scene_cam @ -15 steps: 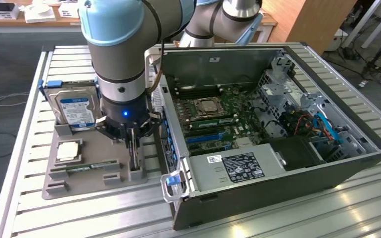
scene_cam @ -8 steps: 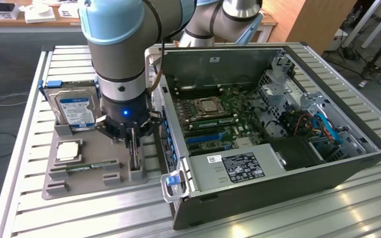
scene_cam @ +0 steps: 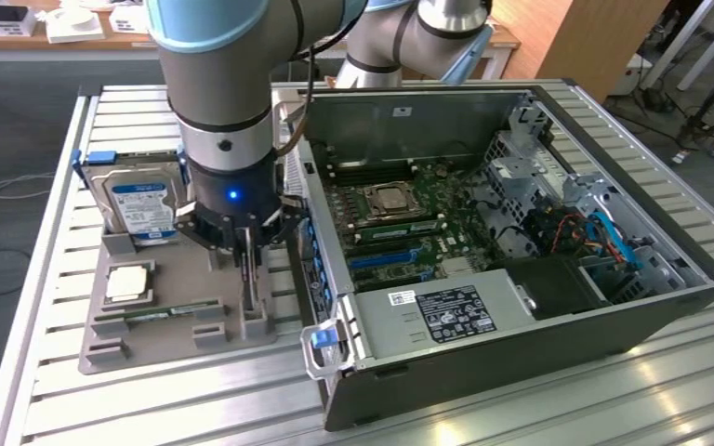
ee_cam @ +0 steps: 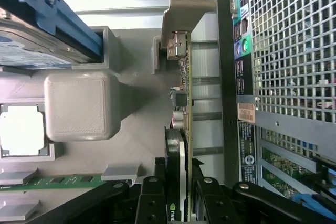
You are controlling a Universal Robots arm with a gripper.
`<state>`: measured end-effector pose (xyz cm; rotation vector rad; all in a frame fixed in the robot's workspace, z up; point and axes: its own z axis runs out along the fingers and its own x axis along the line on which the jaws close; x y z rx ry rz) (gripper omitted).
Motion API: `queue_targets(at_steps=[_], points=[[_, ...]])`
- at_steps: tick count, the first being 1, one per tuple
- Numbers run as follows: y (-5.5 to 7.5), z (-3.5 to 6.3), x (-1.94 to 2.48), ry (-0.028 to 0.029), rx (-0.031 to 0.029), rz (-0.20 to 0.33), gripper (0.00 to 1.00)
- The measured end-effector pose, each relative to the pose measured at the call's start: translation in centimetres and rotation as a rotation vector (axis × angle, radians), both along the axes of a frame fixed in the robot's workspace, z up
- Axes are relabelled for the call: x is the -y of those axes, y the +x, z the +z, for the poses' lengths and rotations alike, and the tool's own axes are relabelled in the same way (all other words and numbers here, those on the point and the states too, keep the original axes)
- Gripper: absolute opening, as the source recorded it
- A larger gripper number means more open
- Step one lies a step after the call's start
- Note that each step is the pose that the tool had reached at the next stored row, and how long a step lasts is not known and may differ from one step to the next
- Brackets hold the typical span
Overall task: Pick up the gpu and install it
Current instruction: 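Pick up the gpu and move the gpu toward the slot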
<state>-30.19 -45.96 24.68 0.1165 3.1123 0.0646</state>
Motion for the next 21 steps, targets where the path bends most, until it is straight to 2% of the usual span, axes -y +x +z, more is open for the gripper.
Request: queue_targets(at_steps=[14, 21], points=[[0.0, 5.14, 0.00, -0.0001, -0.0001, 0.000, 0.28], [0.0, 6.71, 0.00, -0.0001, 0.0000, 0.000, 0.28]])
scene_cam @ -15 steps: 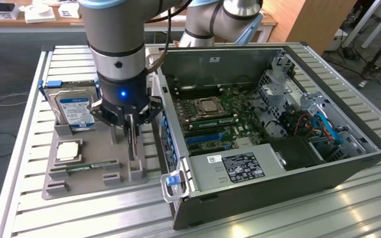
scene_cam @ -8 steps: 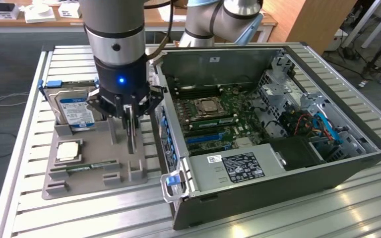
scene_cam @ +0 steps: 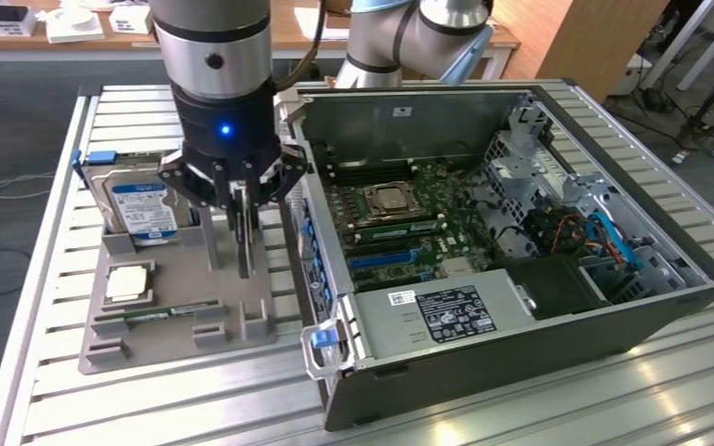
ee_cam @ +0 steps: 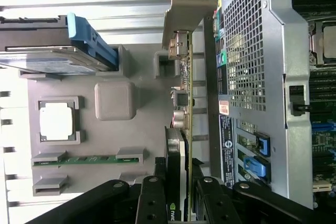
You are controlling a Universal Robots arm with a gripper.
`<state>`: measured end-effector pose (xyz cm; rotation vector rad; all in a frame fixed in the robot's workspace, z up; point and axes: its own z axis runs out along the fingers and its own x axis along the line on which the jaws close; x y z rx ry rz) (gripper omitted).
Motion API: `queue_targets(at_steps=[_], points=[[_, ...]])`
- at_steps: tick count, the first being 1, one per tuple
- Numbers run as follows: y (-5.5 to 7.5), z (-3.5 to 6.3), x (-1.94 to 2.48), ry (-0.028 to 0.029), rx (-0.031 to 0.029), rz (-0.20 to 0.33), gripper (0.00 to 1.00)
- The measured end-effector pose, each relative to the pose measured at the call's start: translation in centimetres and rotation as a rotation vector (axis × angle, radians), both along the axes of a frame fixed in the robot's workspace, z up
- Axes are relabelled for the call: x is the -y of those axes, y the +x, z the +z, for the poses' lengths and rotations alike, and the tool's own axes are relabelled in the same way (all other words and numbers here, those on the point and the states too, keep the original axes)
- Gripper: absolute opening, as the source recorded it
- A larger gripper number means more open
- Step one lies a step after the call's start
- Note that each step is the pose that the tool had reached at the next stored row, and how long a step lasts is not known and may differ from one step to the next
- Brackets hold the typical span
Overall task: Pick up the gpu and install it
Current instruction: 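Pick up the gpu and move the gpu toward the slot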
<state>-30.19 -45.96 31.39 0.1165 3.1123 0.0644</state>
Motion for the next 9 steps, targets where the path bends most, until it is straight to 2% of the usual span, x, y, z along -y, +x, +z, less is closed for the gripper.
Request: queue_targets(at_steps=[9], points=[[0.0, 1.82, 0.00, -0.0001, -0.0001, 0.000, 0.28]])
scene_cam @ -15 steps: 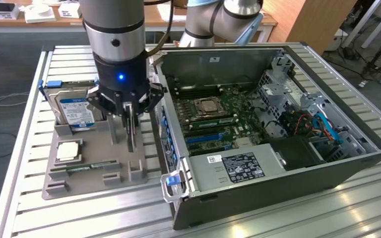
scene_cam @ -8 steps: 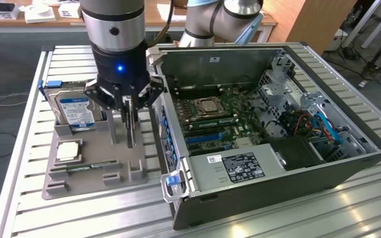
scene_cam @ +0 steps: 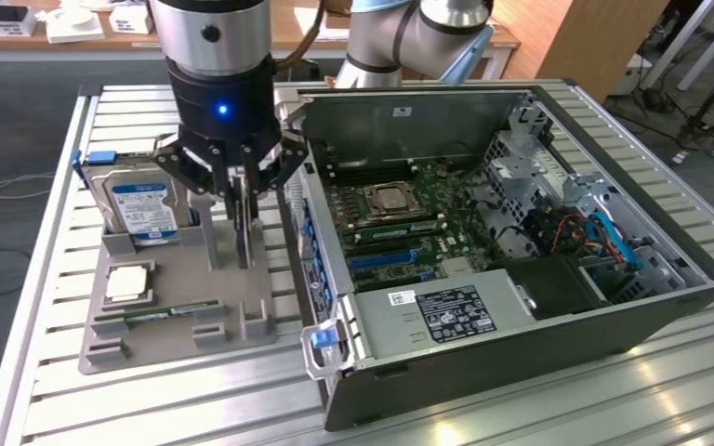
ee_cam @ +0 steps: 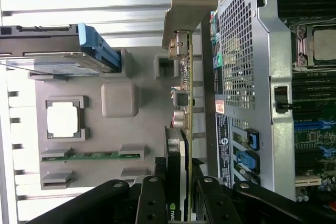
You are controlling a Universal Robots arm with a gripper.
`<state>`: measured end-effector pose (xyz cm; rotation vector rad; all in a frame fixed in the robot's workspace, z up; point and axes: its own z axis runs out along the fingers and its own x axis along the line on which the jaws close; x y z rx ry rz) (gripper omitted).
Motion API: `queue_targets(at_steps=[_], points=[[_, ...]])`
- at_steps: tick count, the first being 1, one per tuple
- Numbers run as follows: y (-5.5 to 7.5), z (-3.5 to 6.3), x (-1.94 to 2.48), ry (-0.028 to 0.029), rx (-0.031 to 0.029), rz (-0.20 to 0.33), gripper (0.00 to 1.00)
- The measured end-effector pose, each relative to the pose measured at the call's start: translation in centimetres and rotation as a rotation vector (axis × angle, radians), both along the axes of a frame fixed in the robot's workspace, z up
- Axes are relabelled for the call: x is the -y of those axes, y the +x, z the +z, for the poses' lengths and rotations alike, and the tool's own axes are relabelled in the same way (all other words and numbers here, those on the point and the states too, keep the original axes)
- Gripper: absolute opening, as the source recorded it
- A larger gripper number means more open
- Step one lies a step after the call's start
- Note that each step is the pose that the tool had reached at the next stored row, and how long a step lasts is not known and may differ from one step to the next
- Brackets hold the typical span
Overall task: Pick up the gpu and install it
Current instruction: 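Pick up the gpu and move the gpu toward the slot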
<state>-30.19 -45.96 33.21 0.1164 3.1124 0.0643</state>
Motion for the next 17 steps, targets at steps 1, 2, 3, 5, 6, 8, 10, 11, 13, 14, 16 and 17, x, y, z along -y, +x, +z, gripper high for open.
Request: queue_targets(at_steps=[1, 2, 3, 5, 6, 8, 10, 11, 13, 14, 16, 17], points=[[0.0, 0.27, 0.00, 0.0000, 0.0000, 0.000, 0.28], [0.0, 0.54, 0.00, 0.0000, 0.0000, 0.000, 0.28], [0.0, 0.81, 0.00, 0.0000, -0.0001, 0.000, 0.28], [0.0, 1.50, 0.00, -0.0001, 0.0000, 0.000, 0.28], [0.0, 1.91, 0.00, 0.0000, 0.0001, 0.000, 0.28], [0.0, 2.76, 0.00, 0.0000, 0.0000, 0.000, 0.28], [0.0, 3.63, 0.00, 0.0000, 0.0000, 0.000, 0.28], [0.0, 4.00, 0.00, -0.0001, 0.0000, 0.000, 0.28], [0.0, 4.72, 0.00, 0.0000, -0.0001, 0.000, 0.28], [0.0, 5.08, 0.00, 0.0000, 0.0000, 0.000, 0.28], [0.0, 5.79, 0.00, -0.0001, -0.0001, 0.000, 0.28], [0.0, 6.16, 0.00, 0.0000, 0.0000, 0.000, 0.28]])
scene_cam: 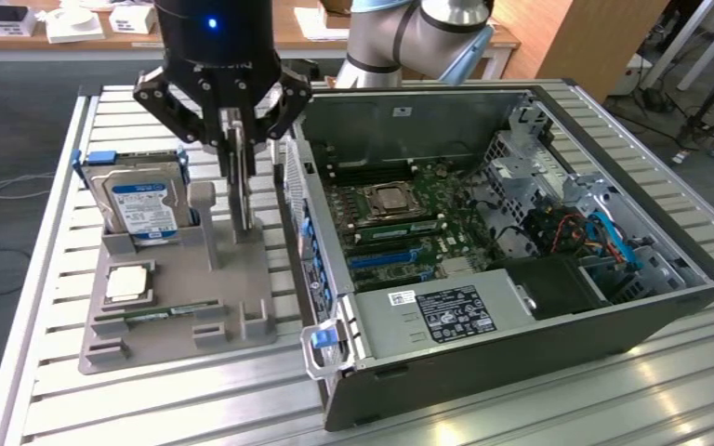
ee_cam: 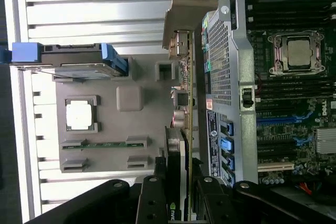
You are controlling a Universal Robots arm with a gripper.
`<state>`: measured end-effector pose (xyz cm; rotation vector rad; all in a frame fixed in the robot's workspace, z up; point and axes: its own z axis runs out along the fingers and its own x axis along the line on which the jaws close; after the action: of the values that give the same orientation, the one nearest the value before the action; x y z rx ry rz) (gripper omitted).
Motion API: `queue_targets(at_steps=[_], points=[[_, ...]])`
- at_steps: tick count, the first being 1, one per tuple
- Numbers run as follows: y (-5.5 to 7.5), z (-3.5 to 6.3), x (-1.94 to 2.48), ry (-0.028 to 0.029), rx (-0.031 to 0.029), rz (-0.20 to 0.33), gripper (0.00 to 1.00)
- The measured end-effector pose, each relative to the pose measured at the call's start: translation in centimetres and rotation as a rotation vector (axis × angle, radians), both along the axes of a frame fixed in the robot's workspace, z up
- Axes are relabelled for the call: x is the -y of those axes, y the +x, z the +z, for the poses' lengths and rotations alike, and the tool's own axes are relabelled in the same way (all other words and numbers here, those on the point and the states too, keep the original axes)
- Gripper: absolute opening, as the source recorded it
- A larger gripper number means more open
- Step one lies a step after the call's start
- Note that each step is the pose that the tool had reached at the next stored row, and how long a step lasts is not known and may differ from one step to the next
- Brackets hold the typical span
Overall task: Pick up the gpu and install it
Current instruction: 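Pick up the gpu and move the gpu toward the slot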
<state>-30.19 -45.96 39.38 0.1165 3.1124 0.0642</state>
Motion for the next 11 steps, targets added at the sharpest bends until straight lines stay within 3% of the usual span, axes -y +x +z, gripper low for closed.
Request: queue_targets(at_steps=[11], points=[[0.0, 3.60, 0.00, 0.0000, 0.0000, 0.000, 0.28]])
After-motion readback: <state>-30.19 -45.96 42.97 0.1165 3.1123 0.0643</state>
